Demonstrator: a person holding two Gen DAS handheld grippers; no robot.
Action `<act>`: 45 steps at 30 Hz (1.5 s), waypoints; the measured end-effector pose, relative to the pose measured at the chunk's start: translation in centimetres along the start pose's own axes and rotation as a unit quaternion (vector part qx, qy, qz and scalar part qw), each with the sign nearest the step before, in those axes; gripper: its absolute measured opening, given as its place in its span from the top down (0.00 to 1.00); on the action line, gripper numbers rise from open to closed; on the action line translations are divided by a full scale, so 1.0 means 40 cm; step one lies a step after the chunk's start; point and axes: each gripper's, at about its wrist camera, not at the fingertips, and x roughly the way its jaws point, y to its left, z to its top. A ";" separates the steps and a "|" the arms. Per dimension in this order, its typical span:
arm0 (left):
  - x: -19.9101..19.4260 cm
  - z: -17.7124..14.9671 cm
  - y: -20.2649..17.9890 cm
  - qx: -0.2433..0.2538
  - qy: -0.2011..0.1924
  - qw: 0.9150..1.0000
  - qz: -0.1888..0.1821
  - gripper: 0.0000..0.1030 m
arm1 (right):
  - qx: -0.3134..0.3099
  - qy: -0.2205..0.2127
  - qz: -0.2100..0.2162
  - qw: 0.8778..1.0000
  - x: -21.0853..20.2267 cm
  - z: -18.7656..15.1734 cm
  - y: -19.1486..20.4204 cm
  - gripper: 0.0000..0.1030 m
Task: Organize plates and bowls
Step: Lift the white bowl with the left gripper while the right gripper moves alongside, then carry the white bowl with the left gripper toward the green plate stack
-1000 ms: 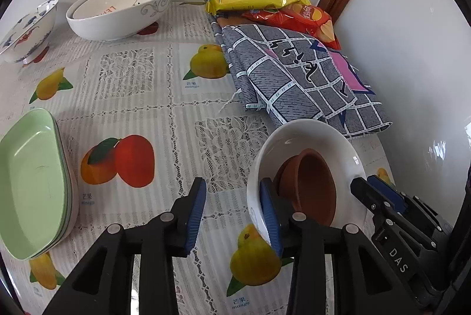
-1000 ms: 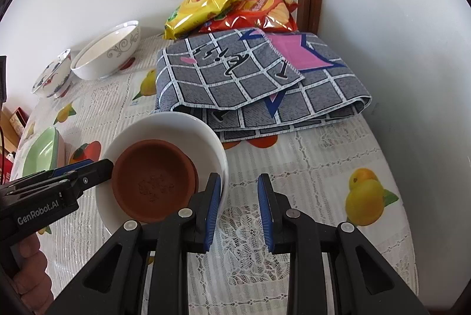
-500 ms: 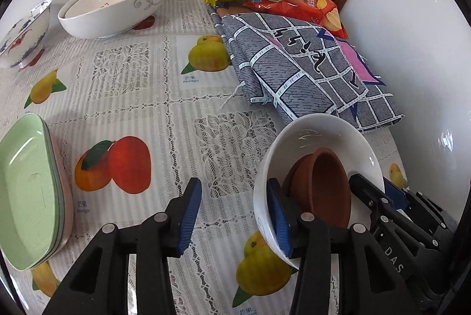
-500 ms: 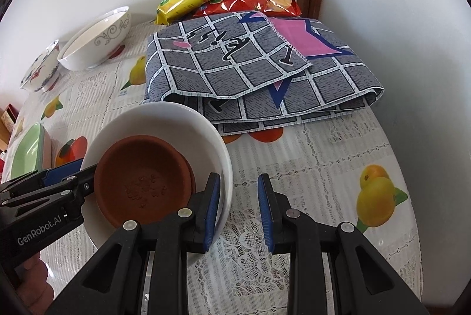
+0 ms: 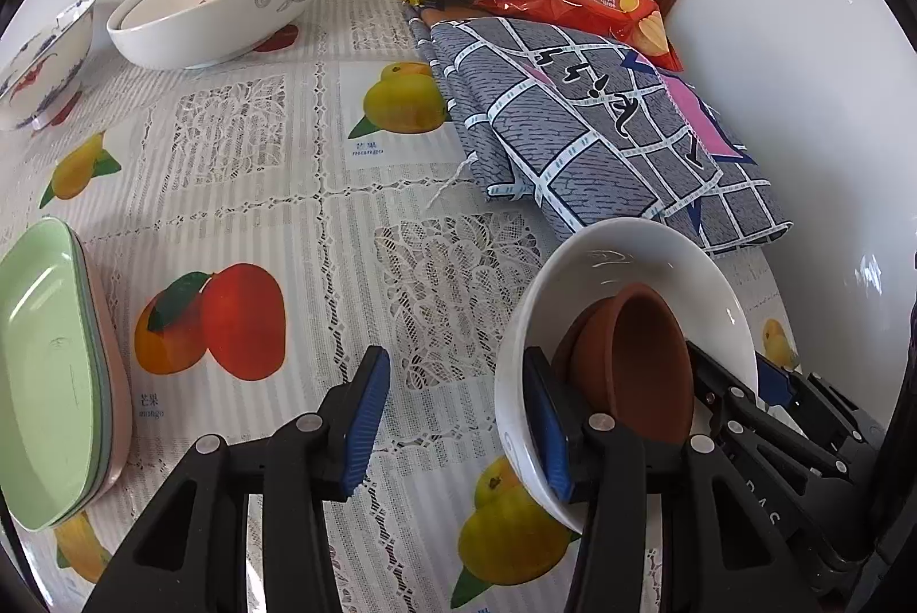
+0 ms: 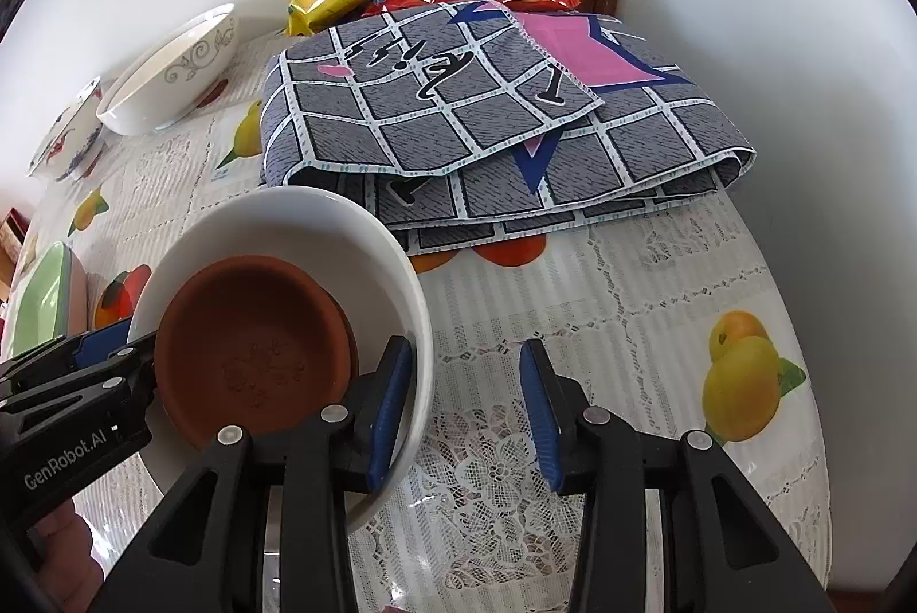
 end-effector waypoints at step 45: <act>0.003 -0.003 -0.025 -0.010 -0.002 1.000 -0.030 0.90 | 0.024 -0.011 0.032 0.999 -0.001 -0.011 0.020 0.90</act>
